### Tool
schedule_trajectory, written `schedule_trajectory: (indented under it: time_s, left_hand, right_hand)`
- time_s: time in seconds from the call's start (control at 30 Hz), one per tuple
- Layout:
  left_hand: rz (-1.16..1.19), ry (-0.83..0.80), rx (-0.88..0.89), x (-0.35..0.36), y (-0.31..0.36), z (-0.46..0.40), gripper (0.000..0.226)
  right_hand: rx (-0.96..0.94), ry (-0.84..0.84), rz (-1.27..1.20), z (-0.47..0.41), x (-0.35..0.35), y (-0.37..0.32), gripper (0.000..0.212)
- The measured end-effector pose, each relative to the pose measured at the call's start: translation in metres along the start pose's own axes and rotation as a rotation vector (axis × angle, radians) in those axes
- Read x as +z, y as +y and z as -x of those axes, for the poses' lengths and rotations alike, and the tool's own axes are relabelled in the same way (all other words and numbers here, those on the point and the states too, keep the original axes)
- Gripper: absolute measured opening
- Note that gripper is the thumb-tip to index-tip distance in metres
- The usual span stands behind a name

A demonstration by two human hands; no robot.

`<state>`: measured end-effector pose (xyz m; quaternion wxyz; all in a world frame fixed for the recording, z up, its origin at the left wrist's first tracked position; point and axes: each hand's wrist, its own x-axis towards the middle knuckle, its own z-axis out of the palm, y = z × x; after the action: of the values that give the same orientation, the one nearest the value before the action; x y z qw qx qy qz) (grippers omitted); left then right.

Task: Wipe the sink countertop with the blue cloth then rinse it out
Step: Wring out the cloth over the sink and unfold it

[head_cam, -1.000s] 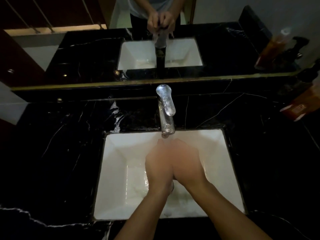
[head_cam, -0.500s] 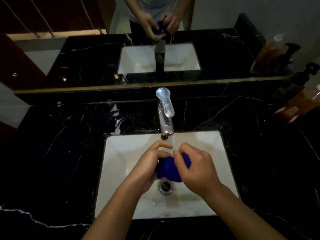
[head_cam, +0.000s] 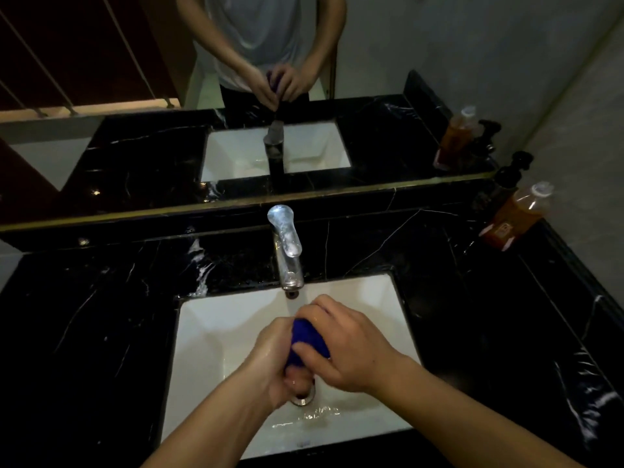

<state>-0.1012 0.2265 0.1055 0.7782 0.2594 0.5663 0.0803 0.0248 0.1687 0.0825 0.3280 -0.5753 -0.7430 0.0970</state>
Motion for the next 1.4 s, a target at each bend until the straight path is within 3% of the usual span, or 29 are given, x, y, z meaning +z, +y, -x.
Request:
schedule_trajectory:
  time_s: [0.07,0.17,0.37,0.47,0.6,0.7,0.77,0.83,0.93,1.03,1.1,1.17,1.4]
  left_hand:
    - [-0.056,0.134,0.185,0.013,-0.007,0.0,0.03]
    - [-0.253,0.281,0.492,0.014,-0.022,-0.013,0.019]
    - [-0.42,0.345,0.896,0.007,-0.034,-0.012,0.02]
    - [-0.565,0.322,1.037,0.007,-0.032,-0.01,0.018]
    - [-0.772,0.337,1.104,-0.001,-0.04,-0.011,0.017]
    - [-0.69,0.253,0.776,0.0,-0.032,-0.007,0.022]
    - [-0.543,0.075,0.42,-0.005,-0.013,-0.003,0.025]
    - [-0.446,-0.071,0.201,-0.016,0.008,-0.001,0.024]
    - [-0.427,-0.102,0.175,-0.021,0.021,0.005,0.029]
    - [-0.433,-0.094,0.06,-0.011,0.01,0.017,0.024]
    - [-0.368,-0.197,-0.112,-0.003,0.004,0.029,0.021]
    - [-0.312,-0.194,-0.162,0.003,0.003,0.04,0.037]
    - [-0.18,0.195,0.366,0.038,0.007,0.054,0.028]
  right_hand:
    - [0.158,0.071,-0.016,0.0,0.006,-0.004,0.025]
    - [0.332,0.078,-0.069,0.001,0.014,-0.011,0.027]
    - [0.741,0.022,-0.481,-0.001,0.014,-0.023,0.041]
    - [0.949,0.029,-0.688,-0.004,0.012,-0.027,0.043]
    - [1.181,-0.118,-0.832,0.0,0.014,-0.025,0.042]
    - [1.014,0.015,-0.715,0.007,0.014,-0.024,0.038]
    - [0.744,0.054,-0.443,0.01,0.005,-0.021,0.033]
    - [0.399,0.029,-0.085,0.012,-0.005,-0.014,0.021]
    - [-0.089,0.056,0.261,0.006,-0.016,-0.012,0.009]
    - [-0.376,0.097,0.293,-0.002,-0.022,-0.016,0.015]
    - [-0.439,0.094,0.273,0.0,-0.025,-0.016,0.015]
    - [-0.438,0.059,0.223,0.004,-0.03,-0.016,0.011]
    - [0.021,0.099,0.132,-0.009,-0.046,-0.032,0.026]
